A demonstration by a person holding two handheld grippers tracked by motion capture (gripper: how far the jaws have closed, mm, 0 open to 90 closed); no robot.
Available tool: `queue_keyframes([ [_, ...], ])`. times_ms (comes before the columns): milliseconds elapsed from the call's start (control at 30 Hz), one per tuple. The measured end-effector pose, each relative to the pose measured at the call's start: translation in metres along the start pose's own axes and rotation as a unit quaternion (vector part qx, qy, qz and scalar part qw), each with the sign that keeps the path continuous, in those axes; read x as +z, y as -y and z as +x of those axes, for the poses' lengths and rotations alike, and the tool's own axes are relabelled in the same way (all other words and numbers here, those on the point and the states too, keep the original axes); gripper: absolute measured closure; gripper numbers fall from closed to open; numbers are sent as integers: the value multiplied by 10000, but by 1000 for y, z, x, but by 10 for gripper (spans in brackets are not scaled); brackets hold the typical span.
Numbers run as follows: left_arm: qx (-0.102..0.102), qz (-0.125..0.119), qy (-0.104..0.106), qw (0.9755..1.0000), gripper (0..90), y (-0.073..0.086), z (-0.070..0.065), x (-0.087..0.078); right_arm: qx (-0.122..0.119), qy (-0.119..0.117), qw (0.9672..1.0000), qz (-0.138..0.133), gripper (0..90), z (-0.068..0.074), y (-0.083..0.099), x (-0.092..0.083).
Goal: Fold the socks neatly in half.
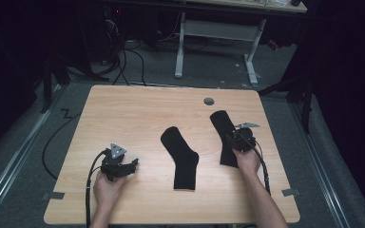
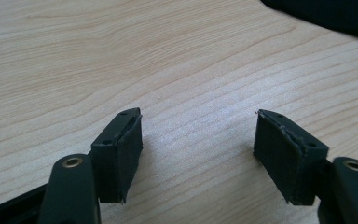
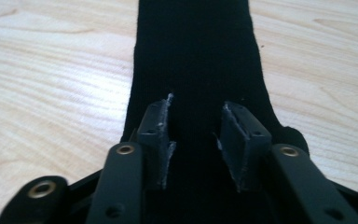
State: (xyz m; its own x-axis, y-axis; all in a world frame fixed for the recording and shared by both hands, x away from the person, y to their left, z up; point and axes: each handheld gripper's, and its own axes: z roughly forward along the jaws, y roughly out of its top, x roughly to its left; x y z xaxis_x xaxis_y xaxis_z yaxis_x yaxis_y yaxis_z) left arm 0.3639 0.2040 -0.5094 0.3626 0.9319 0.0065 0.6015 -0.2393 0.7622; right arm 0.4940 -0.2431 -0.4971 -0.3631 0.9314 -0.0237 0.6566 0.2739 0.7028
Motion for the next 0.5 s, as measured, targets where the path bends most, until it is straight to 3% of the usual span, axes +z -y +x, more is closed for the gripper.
queue_keyframes([
  [300, 0, 3, -2, 10000, 330, 0, 0, 0, -271, -178, 9993, 164, 840, 11, 1, -6],
  [500, -4, 2, 0, 10000, 331, 0, 0, 0, -408, -151, 9989, 156, 867, 13, 1, -6],
])
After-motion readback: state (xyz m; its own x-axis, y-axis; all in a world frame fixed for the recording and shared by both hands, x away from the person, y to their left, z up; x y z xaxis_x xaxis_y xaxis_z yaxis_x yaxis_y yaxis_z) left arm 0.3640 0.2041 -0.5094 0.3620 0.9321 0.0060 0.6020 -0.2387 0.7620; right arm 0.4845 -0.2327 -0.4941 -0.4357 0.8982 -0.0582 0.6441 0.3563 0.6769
